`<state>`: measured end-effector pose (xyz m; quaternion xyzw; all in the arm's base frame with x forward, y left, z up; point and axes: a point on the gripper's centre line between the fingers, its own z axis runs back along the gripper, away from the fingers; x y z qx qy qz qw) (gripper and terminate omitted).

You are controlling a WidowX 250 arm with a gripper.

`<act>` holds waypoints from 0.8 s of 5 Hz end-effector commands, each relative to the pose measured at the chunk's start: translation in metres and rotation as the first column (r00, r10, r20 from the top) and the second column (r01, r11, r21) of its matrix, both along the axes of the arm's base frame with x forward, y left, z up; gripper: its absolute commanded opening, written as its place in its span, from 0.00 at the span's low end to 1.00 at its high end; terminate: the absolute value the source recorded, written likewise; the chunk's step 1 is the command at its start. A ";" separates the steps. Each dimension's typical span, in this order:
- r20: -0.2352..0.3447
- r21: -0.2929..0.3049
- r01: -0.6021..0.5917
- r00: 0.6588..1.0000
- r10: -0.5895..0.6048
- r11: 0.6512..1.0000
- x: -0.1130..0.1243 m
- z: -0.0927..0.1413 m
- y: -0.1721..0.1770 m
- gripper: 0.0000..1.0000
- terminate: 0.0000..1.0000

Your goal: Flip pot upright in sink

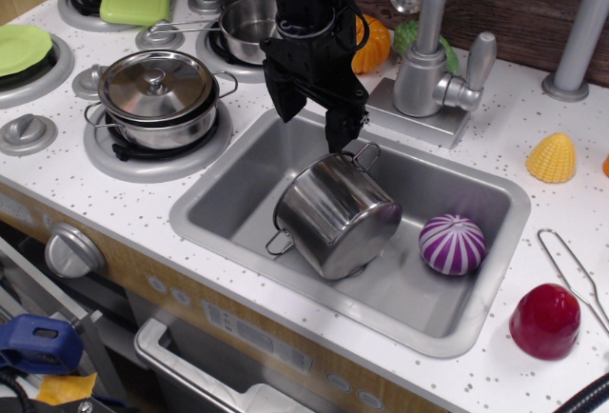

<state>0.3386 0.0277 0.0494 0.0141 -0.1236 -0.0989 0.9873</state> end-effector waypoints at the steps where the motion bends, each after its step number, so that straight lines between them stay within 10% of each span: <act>1: 0.000 0.000 0.000 1.000 0.000 1.000 0.000 0.000 0.000 1.00 0.00; 4: -0.117 -0.256 -0.114 0.989 0.086 0.960 0.008 -0.006 0.004 1.00 0.00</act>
